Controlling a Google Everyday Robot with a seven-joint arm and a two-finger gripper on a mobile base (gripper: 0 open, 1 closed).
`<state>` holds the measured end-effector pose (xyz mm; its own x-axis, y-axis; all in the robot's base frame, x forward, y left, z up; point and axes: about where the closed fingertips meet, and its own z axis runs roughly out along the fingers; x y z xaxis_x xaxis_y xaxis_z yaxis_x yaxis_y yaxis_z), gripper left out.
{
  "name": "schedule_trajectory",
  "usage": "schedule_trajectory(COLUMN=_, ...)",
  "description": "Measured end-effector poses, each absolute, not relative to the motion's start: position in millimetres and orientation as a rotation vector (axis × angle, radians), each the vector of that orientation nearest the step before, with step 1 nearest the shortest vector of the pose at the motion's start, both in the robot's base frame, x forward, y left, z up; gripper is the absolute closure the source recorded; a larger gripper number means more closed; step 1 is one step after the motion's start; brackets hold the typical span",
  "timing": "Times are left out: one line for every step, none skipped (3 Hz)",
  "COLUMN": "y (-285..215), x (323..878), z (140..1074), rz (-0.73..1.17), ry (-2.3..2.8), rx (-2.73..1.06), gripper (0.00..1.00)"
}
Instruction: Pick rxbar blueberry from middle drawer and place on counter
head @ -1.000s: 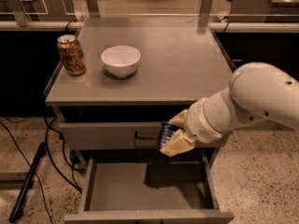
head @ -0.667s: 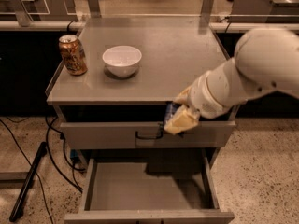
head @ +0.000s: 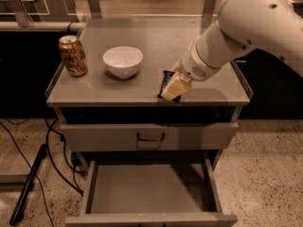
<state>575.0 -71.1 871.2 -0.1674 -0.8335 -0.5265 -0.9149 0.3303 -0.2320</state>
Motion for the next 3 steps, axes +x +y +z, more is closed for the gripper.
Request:
schedule_trajectory(y=-55, x=613, z=865, rz=0.185, ry=2.023, rx=-1.541, gripper=1.0)
schedule_trajectory(y=-43, x=644, z=848, rz=0.217, ry=2.05, rx=-1.53, gripper=1.0)
schedule_trajectory(y=-40, x=657, z=837, rz=0.239, ry=2.078, rx=-1.516, gripper=1.0)
